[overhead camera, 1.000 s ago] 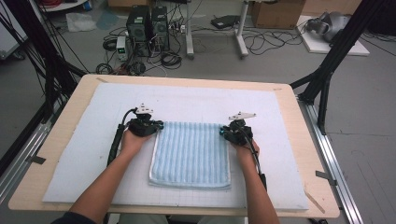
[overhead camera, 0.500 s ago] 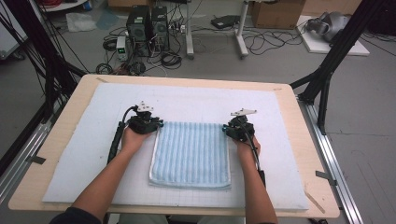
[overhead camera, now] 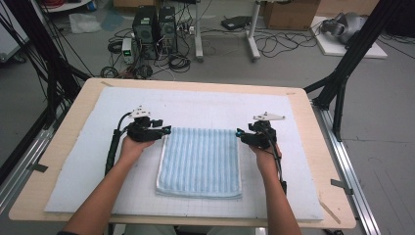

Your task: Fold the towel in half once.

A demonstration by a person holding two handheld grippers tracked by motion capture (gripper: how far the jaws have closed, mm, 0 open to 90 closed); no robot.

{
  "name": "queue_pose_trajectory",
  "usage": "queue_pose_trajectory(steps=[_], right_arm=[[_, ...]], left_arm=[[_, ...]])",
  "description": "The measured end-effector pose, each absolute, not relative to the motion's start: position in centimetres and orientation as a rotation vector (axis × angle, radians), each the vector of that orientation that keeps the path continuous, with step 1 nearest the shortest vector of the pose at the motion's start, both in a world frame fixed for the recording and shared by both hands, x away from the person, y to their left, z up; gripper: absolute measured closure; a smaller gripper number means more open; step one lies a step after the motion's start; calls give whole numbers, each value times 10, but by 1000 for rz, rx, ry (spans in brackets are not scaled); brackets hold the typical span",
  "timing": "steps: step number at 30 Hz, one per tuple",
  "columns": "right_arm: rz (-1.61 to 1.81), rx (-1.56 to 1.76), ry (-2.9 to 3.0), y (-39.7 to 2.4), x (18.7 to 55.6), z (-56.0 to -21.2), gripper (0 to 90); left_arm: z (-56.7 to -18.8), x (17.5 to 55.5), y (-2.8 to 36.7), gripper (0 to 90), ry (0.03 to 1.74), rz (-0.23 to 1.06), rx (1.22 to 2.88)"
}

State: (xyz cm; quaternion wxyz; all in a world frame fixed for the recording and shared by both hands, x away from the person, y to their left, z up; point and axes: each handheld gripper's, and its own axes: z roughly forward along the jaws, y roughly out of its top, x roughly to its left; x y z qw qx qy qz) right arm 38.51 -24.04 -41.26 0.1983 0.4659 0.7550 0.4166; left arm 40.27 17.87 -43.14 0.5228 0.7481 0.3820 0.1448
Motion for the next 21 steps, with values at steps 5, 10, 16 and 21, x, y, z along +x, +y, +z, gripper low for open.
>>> queue_pose_trajectory(steps=[5,10,16,21], right_arm=[[1198,1295,2114,-254,367,-407,208],[1222,1291,2093,-267,352,-410,119],[1233,1257,2100,-267,348,-411,115],[1239,1234,2112,-263,348,-409,114]], left_arm=[[-426,389,189,225,906,372,1740],[-423,381,197,183,900,373,1715],[-418,378,201,183,897,386,1702],[-415,373,202,183,896,401,1720]])
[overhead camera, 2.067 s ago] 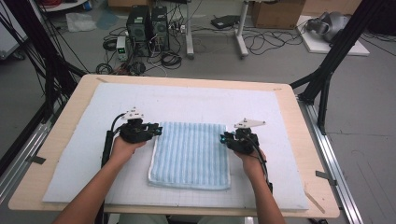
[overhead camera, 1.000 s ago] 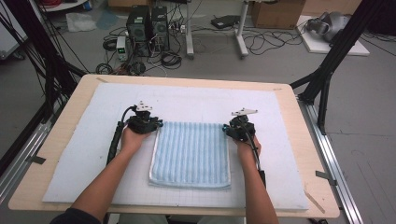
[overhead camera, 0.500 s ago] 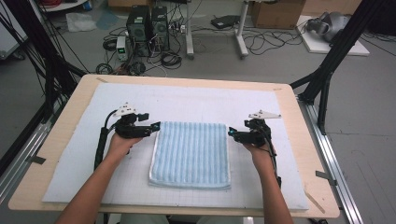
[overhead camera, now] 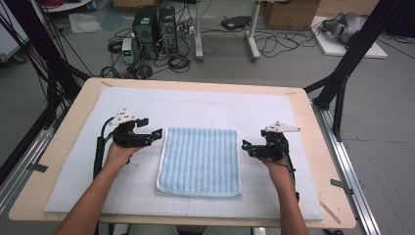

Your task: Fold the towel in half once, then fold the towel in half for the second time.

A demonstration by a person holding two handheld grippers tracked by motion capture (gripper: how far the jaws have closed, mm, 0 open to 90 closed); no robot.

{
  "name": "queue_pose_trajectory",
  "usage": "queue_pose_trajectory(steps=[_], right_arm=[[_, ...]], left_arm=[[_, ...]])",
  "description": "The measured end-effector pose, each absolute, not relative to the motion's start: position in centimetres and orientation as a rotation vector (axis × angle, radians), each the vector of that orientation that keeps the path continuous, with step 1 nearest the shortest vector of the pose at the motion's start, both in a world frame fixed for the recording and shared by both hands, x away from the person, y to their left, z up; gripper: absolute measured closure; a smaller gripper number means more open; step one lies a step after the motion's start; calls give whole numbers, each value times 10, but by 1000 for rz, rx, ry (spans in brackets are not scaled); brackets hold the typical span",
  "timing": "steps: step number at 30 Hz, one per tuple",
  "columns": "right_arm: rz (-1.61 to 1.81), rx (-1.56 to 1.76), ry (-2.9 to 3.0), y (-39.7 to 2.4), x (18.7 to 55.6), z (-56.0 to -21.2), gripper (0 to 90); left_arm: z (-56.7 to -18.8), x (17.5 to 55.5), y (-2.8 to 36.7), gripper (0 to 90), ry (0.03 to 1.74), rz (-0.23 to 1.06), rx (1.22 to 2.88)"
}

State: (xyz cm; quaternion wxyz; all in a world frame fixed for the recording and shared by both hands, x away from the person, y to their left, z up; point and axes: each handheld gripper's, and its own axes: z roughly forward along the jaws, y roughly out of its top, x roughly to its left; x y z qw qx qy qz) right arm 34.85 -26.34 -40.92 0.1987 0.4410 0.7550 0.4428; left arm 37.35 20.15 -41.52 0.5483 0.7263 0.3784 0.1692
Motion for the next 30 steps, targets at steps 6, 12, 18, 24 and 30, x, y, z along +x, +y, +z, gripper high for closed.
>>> queue_pose_trajectory(steps=[6,12,18,24,30], right_arm=[[1244,1236,2106,-265,349,-406,112],[1238,1227,2112,-263,348,-407,112],[1232,1238,2116,-263,349,-408,112],[1241,1232,2121,-260,348,-410,112],[1227,1209,2150,-257,348,-413,112]], left_arm=[[-416,373,202,183,901,395,1725],[-417,376,201,183,906,397,1719],[-417,382,202,183,937,397,1713],[-418,393,202,184,975,395,1736],[-423,404,200,226,1011,402,1773]])
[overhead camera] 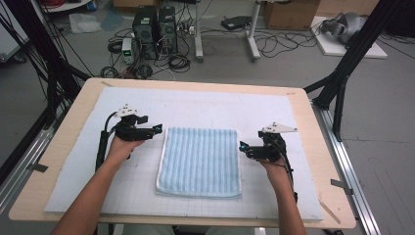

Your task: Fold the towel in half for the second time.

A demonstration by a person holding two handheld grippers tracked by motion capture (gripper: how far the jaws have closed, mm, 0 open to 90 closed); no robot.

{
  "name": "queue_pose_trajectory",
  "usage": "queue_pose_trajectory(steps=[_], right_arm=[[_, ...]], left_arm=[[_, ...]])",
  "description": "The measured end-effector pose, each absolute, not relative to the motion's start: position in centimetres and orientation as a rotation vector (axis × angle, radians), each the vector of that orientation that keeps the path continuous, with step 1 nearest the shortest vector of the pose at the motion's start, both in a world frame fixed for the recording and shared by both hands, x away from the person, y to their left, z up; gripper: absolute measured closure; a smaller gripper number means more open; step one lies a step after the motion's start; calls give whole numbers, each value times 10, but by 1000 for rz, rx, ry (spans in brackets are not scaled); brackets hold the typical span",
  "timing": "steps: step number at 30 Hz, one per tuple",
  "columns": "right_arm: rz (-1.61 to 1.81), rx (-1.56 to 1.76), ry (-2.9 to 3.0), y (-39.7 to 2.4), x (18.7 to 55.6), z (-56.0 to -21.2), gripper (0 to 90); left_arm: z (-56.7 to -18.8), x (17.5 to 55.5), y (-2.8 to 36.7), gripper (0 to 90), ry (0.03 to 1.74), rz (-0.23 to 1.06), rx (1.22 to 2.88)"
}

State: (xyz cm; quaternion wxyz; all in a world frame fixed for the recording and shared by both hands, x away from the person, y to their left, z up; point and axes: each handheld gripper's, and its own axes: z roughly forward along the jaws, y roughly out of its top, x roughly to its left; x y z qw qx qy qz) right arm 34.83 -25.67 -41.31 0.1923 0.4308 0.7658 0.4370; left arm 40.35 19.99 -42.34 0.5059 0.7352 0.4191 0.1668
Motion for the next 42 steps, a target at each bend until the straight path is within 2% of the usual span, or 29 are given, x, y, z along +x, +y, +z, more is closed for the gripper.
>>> queue_pose_trajectory(steps=[7,13,21,23,27,29,36,42], right_arm=[[1241,1218,2140,-259,347,-412,112],[1250,1240,2136,-262,347,-414,112],[1248,1244,2149,-261,348,-417,112],[1244,1244,2152,-260,348,-418,112],[1232,1240,2166,-258,349,-420,112],[1229,1242,2171,-257,349,-420,112],[1212,1261,2179,-253,353,-424,112],[1160,1298,2211,-244,371,-433,113]], left_arm=[[-437,415,183,354,991,354,1879],[-445,424,174,375,1000,365,1950],[-451,429,164,483,957,392,2037],[-450,428,163,535,935,394,2049],[-450,425,160,789,856,361,2074],[-451,425,160,835,881,349,2060],[-452,426,162,850,925,308,2023],[-452,427,163,850,941,288,2011]])
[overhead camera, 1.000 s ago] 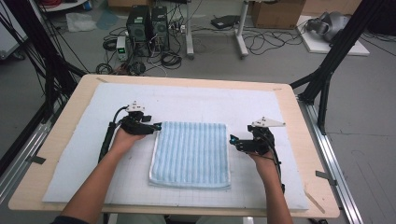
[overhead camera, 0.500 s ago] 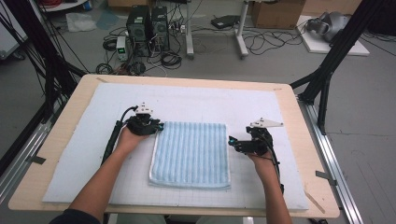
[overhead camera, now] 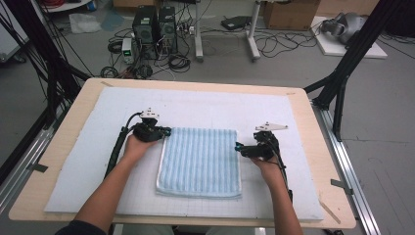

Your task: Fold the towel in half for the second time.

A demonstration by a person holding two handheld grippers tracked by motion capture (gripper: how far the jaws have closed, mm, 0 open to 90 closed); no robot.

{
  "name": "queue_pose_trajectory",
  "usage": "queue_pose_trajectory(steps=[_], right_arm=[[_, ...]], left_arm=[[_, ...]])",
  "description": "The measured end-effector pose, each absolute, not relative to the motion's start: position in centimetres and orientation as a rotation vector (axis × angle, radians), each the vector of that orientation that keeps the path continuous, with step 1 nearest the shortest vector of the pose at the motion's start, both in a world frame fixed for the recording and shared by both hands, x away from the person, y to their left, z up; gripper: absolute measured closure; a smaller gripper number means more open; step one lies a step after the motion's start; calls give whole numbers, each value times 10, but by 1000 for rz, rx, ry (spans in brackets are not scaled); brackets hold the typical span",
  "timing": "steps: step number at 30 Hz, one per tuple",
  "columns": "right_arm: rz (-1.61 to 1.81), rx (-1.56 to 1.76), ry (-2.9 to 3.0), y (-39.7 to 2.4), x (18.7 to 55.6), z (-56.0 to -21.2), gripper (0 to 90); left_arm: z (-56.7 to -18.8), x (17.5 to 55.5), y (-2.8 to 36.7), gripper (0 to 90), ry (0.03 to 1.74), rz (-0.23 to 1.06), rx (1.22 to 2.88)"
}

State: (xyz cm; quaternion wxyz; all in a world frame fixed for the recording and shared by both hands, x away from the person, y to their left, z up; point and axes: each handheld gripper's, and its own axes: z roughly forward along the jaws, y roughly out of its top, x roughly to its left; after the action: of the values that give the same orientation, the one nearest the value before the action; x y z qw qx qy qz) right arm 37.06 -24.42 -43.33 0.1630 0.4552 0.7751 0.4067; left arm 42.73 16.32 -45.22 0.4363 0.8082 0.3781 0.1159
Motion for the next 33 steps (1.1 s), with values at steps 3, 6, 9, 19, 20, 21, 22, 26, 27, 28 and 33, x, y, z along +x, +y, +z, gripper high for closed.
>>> queue_pose_trajectory(steps=[3,6,9,19,20,21,22,26,27,28,33], right_arm=[[1118,1276,2250,-237,384,-434,149],[1098,1269,2280,-231,398,-431,234],[1092,1265,2291,-226,410,-431,339],[1043,1182,2361,-217,416,-443,794],[1030,1149,2372,-214,415,-443,816],[1017,1149,2376,-213,415,-442,826],[1023,1149,2381,-213,415,-442,834],[1016,1157,2368,-213,415,-441,850],[1009,1144,2360,-212,415,-440,857],[1006,1130,2342,-212,415,-439,861],[1095,1160,2211,-219,420,-432,866]], left_arm=[[-452,427,163,850,944,289,2011],[-452,427,163,850,945,289,2009],[-452,427,164,850,946,288,2007],[-453,428,165,853,963,265,1992],[-453,428,165,854,963,261,1992],[-453,428,165,855,965,258,1988],[-453,428,166,855,966,253,1984],[-452,429,168,858,983,238,1967],[-452,429,168,858,996,234,1946],[-451,430,168,858,996,244,1927],[-435,433,174,858,992,309,1737]])
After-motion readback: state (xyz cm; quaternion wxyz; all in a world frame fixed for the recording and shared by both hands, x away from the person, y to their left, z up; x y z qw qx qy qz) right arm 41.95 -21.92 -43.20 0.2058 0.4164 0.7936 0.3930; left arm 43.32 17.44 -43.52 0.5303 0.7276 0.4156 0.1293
